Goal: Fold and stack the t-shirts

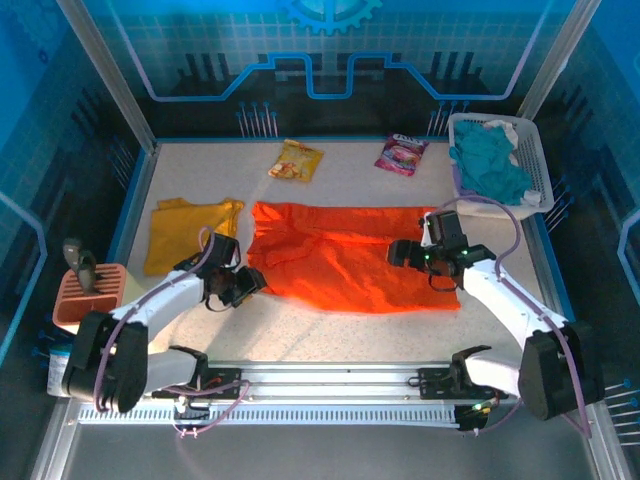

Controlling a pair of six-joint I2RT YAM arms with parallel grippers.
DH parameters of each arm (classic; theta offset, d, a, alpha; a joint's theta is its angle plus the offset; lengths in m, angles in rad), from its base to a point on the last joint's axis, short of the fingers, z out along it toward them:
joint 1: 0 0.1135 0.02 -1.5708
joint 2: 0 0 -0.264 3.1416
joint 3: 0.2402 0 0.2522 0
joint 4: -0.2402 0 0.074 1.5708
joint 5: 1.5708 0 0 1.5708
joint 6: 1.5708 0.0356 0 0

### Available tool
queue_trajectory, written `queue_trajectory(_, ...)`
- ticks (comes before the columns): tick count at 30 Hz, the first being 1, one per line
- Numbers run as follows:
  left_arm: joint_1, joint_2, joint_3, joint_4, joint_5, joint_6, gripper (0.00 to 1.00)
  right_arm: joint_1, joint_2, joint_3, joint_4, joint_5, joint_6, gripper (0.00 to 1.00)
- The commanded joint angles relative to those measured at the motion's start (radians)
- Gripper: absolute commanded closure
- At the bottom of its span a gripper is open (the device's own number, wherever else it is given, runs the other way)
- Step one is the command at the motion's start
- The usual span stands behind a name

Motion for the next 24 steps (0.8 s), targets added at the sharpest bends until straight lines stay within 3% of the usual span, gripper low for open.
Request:
queue_trajectory(1,-0.001,0.068,-0.002,0.09,-0.007,-0.019,0.53,0.005,-0.042,-0.036,-0.012,0.02,0.019,0.08)
queue_trajectory(6,-0.001,0.167,0.014,0.121,-0.002,-0.005,0.56,0.005,-0.073,-0.061,-0.019,0.028,0.028,0.08)
queue_trajectory(10,-0.001,0.164,0.028,0.103,-0.019,0.002,0.73,0.004,-0.055,-0.077,0.005,0.03,0.034,0.09)
queue_trajectory(14,-0.005,0.11,0.09,-0.028,-0.03,0.038,0.92,0.005,0.026,-0.071,0.009,0.038,0.048,0.1)
queue_trajectory(18,-0.016,0.04,0.142,-0.13,-0.03,0.062,0.94,0.004,0.119,-0.065,0.035,0.042,0.054,0.11)
queue_trajectory(24,-0.017,0.024,0.152,-0.154,-0.02,0.067,0.99,0.003,0.196,-0.034,0.057,0.003,0.066,0.13)
